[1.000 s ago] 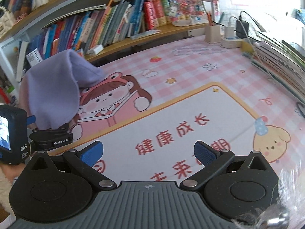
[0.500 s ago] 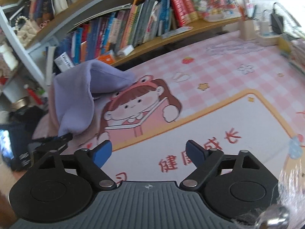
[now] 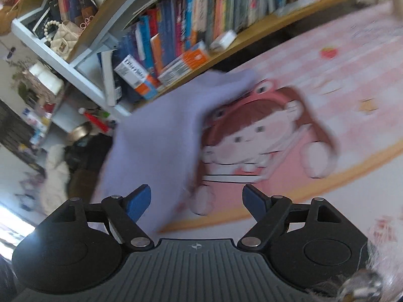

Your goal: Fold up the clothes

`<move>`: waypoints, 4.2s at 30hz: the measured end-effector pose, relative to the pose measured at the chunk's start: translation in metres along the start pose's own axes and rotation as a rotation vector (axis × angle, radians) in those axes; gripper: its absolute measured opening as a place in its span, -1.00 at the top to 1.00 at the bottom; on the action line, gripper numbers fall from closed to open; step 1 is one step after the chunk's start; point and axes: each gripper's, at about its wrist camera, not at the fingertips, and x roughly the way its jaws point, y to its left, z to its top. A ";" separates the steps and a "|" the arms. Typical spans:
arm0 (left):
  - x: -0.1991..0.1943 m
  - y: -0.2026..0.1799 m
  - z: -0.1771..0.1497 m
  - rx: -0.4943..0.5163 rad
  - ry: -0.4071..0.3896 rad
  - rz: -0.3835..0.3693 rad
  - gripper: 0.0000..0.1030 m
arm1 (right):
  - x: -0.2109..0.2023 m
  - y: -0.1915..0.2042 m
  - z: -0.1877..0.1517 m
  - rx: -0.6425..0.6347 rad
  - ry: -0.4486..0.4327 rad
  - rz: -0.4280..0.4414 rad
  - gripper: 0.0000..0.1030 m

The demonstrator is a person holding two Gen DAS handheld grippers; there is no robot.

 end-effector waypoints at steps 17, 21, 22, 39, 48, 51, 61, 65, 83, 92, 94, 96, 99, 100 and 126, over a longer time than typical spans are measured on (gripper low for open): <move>-0.086 -0.002 0.020 0.001 -0.171 -0.103 0.88 | 0.047 -0.030 -0.012 0.481 0.100 0.191 0.54; -0.092 -0.014 0.018 0.013 -0.197 -0.168 0.88 | 0.036 -0.042 -0.002 0.493 0.054 0.243 0.83; -0.094 -0.018 0.022 0.013 -0.214 -0.188 0.88 | 0.029 -0.043 0.001 0.481 0.029 0.256 0.84; -0.146 -0.061 0.107 -0.030 -0.628 -0.850 0.89 | -0.187 0.086 0.204 -0.128 -0.426 0.448 0.86; -0.037 -0.021 0.004 -0.189 -0.073 -0.604 0.91 | 0.026 0.075 0.094 -0.240 0.215 0.063 0.86; -0.026 0.000 -0.020 -0.268 -0.009 -0.515 0.92 | 0.076 0.059 0.036 -0.253 0.350 -0.037 0.86; -0.022 0.038 -0.017 -0.323 0.008 -0.380 0.91 | 0.105 0.080 -0.001 -0.294 0.342 -0.049 0.58; -0.023 0.037 -0.010 -0.305 -0.012 -0.367 0.80 | 0.065 0.075 0.001 -0.320 0.243 -0.037 0.33; -0.015 -0.035 0.010 -0.289 -0.036 -0.356 -0.01 | -0.130 -0.072 -0.012 -0.056 -0.041 -0.349 0.30; -0.023 -0.059 0.000 -0.293 -0.023 -0.309 -0.02 | -0.155 -0.100 -0.028 -0.054 -0.023 -0.386 0.30; -0.024 -0.062 -0.003 -0.293 -0.011 -0.300 -0.03 | -0.158 -0.106 -0.027 -0.051 -0.017 -0.386 0.30; -0.024 -0.067 -0.006 -0.288 0.004 -0.289 -0.08 | -0.159 -0.110 -0.028 -0.048 -0.011 -0.390 0.30; -0.025 -0.073 -0.009 -0.264 0.020 -0.264 -0.13 | -0.160 -0.114 -0.031 -0.052 -0.001 -0.401 0.30; -0.025 -0.075 -0.010 -0.254 0.025 -0.256 -0.13 | -0.160 -0.114 -0.032 -0.057 0.000 -0.406 0.30; 0.021 -0.064 -0.006 -0.163 0.101 0.024 0.70 | -0.118 -0.095 -0.038 -0.304 0.039 -0.450 0.85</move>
